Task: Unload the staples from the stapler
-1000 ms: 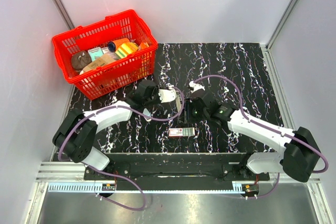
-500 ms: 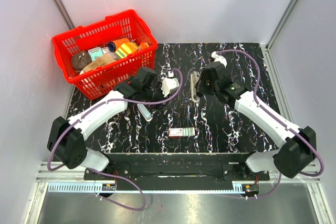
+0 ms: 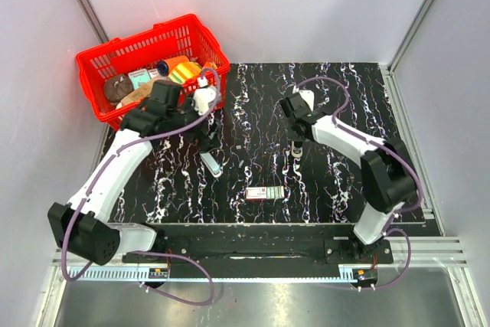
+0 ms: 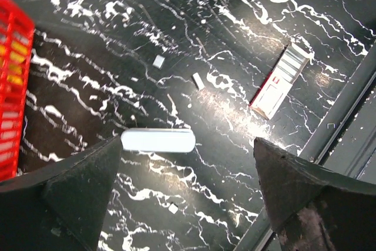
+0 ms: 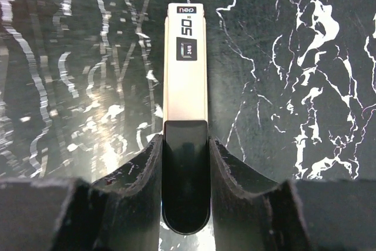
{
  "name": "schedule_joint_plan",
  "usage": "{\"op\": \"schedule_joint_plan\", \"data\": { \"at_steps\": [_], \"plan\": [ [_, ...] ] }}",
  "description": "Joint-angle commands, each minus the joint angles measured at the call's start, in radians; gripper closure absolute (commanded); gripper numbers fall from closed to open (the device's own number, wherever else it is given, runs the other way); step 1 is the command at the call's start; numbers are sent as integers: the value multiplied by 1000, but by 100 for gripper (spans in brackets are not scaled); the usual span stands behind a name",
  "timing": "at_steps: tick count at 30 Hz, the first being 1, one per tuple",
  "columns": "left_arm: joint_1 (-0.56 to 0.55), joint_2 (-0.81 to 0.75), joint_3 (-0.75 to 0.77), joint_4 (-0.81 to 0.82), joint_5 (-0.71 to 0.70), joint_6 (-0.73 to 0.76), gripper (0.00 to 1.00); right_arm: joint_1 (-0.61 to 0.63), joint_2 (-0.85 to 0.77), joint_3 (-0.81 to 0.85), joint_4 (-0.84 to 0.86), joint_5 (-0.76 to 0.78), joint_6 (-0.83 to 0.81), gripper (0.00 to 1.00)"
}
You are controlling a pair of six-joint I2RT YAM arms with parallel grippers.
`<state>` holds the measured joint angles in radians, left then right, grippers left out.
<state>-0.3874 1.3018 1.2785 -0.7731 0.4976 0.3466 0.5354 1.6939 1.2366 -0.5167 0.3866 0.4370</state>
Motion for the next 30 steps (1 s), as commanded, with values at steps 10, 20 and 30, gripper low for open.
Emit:
{"op": "schedule_joint_plan", "data": {
  "at_steps": [10,20,30],
  "plan": [
    [329,-39,99,-314,114,66,1,-55,115,92,84,43,-72,56],
    [387,-121,104,-328,51,63,1,-23,-34,113,122,-109,-182,15],
    [439,-133,85,-382,44,46,1,146,202,253,256,-523,-705,27]
  ]
}}
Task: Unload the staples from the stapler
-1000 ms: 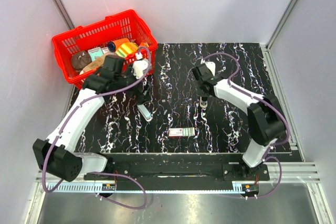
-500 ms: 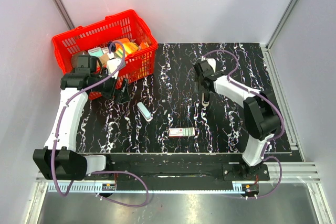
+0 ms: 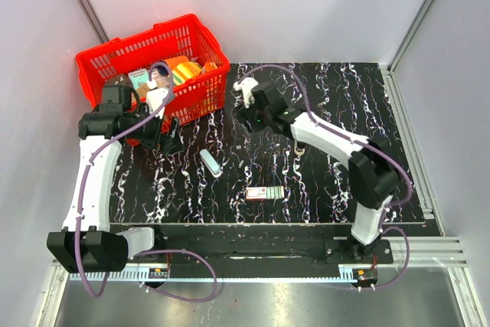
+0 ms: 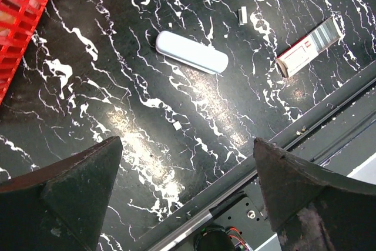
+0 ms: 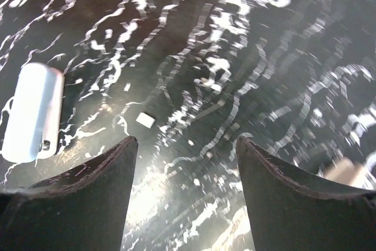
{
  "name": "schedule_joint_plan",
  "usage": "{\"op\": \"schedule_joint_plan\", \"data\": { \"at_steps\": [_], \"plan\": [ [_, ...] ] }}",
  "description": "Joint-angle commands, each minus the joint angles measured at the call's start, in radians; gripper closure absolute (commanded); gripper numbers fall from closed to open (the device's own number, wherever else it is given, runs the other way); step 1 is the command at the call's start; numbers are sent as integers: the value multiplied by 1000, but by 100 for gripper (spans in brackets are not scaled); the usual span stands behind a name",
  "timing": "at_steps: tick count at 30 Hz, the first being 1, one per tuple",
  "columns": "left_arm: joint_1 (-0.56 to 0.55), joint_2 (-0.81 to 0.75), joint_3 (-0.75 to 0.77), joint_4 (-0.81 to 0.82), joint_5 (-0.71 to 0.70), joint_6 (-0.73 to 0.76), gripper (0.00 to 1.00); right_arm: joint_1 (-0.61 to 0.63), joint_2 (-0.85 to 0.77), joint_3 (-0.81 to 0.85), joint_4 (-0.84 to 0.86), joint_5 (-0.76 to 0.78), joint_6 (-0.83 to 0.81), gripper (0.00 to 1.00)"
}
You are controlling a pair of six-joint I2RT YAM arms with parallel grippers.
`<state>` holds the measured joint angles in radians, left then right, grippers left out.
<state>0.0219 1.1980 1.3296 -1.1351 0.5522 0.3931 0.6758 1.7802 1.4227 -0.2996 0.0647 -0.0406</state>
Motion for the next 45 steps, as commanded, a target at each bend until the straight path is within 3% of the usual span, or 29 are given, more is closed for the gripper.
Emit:
{"op": "schedule_joint_plan", "data": {
  "at_steps": [1,6,11,20,32,39,45],
  "plan": [
    [35,-43,37,-18,-23,3,1,7,137,76,40,-229,-243,28],
    [44,-72,60,-40,-52,21,1,7,188,79,53,-388,-280,27],
    [53,-67,63,-48,-41,20,1,7,231,73,63,-459,-312,20],
    [64,-66,52,-34,-34,15,1,31,344,145,11,-358,-390,20],
    [70,-57,75,-34,-12,0,1,64,415,170,1,-227,-426,40],
    [73,-61,60,-28,-9,-5,1,82,423,160,-18,-160,-421,61],
    [75,-77,49,-29,-11,-3,1,94,403,142,-21,-131,-418,63]
  ]
}}
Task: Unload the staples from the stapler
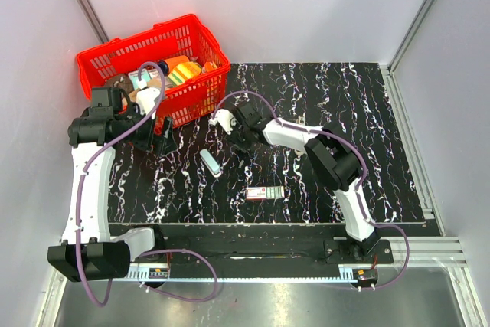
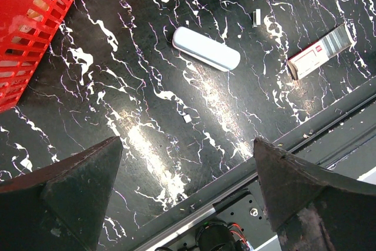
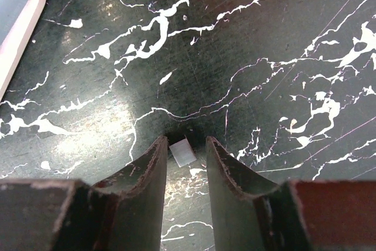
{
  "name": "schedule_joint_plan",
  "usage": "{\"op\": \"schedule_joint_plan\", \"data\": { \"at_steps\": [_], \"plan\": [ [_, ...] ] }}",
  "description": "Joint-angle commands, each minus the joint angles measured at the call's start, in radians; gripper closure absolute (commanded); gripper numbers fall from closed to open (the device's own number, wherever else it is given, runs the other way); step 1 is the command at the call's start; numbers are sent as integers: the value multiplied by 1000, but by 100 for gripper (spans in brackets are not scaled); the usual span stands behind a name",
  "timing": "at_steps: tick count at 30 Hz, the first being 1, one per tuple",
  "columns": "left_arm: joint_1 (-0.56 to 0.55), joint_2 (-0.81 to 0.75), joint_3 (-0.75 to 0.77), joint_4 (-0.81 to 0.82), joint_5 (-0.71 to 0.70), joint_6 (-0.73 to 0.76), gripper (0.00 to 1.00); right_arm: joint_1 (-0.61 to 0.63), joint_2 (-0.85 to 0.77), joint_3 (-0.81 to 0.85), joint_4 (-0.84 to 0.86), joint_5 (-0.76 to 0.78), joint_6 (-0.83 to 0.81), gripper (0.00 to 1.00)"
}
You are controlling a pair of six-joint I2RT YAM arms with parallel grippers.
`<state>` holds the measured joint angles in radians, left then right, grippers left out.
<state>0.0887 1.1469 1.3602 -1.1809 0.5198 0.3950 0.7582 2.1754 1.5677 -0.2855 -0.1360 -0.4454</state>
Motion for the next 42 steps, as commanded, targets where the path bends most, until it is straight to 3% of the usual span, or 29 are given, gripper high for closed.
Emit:
{"op": "schedule_joint_plan", "data": {
  "at_steps": [1,3,8,13,21,27,36,42],
  "plan": [
    [8,-30,14,18,22,-4,1,13,7,-5,-35,78,-10,63],
    [9,-35,7,18,17,-1,1,16,4,-1,-32,90,0,68],
    [11,-49,-6,18,9,5,1,16,-19,8,-11,160,69,89],
    [13,-65,-9,18,14,7,1,16,-72,-9,2,219,184,100],
    [14,-93,-29,12,14,21,1,18,-250,-139,19,311,425,100],
    [14,-104,-45,10,13,36,1,33,-449,-320,-59,429,739,100],
    [14,-121,-93,21,17,41,1,252,-655,-561,-208,611,1227,100],
    [14,-128,-95,21,17,39,1,329,-697,-581,-316,670,1424,100]
  ]
}}
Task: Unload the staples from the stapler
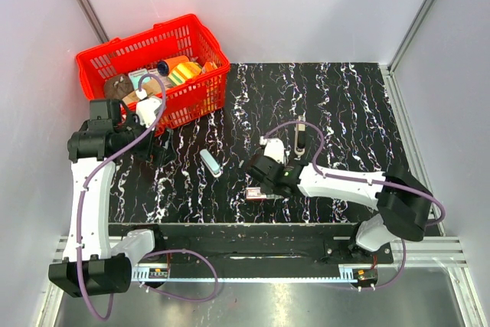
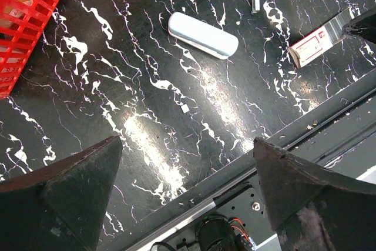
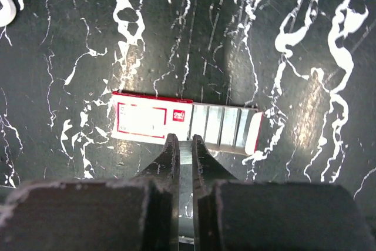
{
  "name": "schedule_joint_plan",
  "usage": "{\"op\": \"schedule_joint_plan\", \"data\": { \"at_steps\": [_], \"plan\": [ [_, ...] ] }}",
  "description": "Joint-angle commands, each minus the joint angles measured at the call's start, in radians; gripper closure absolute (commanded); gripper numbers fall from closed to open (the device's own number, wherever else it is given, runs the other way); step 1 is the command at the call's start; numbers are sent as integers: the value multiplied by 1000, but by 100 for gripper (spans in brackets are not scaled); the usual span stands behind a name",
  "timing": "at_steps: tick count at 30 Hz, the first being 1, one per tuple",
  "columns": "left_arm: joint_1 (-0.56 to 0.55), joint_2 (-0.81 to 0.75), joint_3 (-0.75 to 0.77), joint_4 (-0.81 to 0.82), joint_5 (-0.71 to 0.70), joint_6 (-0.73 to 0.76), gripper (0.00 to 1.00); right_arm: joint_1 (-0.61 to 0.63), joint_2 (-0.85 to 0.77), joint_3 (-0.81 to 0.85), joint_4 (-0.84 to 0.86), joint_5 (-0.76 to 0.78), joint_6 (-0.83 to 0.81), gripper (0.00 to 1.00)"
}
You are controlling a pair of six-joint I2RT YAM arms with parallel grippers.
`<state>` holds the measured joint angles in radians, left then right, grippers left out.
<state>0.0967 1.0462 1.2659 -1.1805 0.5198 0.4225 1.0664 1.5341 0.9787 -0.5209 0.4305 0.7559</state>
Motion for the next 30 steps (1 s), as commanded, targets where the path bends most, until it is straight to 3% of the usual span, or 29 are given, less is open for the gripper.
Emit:
{"op": "schedule_joint_plan", "data": {
  "at_steps": [1,12,30],
  "plan": [
    [6,-29,1,21,19,12,1,30,-57,6,-86,103,235,100],
    [6,-22,4,22,17,9,1,49,20,-9,-105,71,306,100],
    [6,-8,0,36,22,9,1,47,119,35,-113,71,249,100]
  ]
}}
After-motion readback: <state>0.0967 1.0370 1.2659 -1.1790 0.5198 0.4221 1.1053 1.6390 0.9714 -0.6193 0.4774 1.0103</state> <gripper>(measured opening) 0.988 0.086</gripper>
